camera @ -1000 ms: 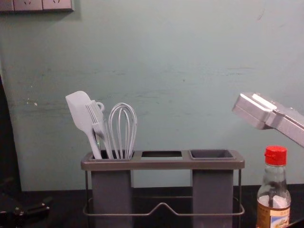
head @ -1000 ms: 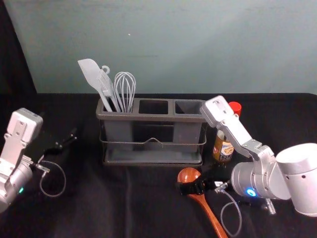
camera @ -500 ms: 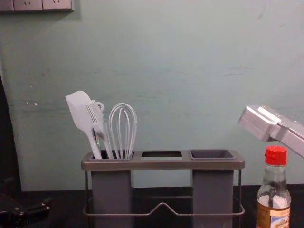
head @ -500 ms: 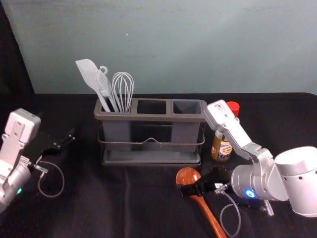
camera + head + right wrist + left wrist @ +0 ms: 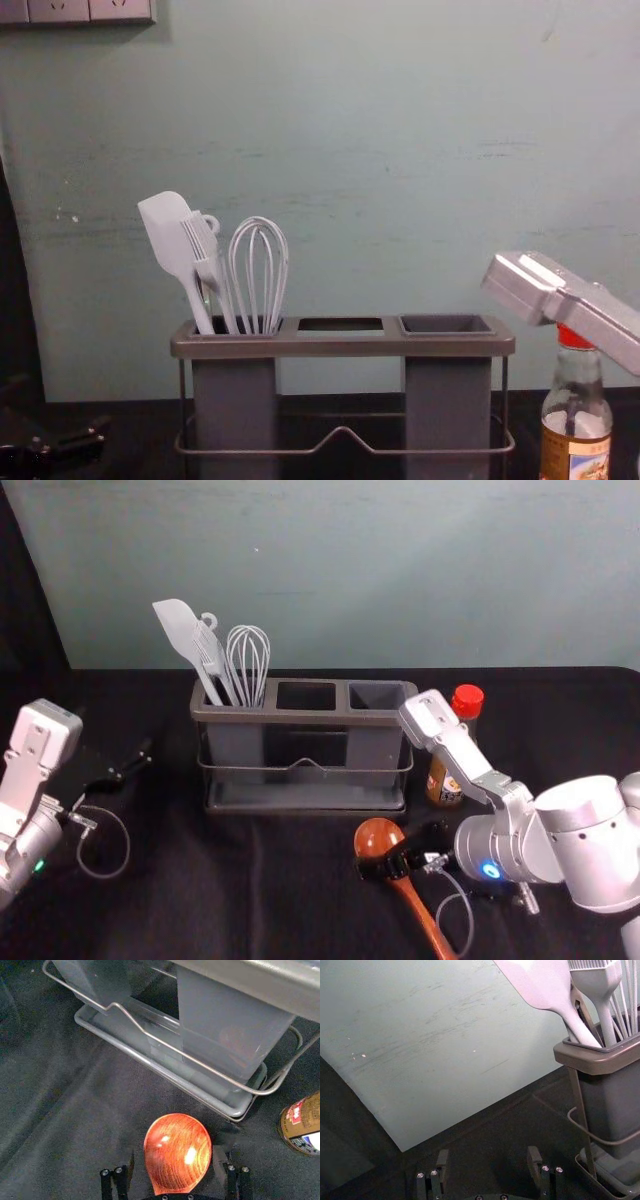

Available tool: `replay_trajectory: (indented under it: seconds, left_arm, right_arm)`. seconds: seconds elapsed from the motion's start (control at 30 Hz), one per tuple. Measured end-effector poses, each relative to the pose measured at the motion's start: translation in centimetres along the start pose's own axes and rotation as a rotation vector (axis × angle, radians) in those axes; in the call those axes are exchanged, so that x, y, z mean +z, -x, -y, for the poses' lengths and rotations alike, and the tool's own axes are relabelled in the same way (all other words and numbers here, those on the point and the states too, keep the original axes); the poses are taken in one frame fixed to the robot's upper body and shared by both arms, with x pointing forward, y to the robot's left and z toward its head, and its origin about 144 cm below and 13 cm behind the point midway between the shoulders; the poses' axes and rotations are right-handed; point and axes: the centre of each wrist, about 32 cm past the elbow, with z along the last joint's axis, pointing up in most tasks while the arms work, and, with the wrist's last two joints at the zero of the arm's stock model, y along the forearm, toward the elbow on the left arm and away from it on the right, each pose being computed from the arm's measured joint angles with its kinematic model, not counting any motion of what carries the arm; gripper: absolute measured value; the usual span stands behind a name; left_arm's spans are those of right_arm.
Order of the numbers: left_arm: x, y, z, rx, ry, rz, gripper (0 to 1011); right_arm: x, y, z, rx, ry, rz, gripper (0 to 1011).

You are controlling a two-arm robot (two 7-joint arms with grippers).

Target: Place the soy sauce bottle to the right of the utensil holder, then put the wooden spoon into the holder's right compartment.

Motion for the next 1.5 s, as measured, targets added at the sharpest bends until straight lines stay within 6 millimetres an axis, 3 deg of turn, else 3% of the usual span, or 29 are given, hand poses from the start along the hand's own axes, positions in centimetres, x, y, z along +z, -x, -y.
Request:
replay_trajectory:
  seconds: [1.5]
  left_arm:
    - [0.0, 0.0, 0.0, 0.000, 0.000, 0.000, 1011]
  right_arm:
    - [1.0, -0.4, -1.7, 0.013, 0.014, 0.049, 1004]
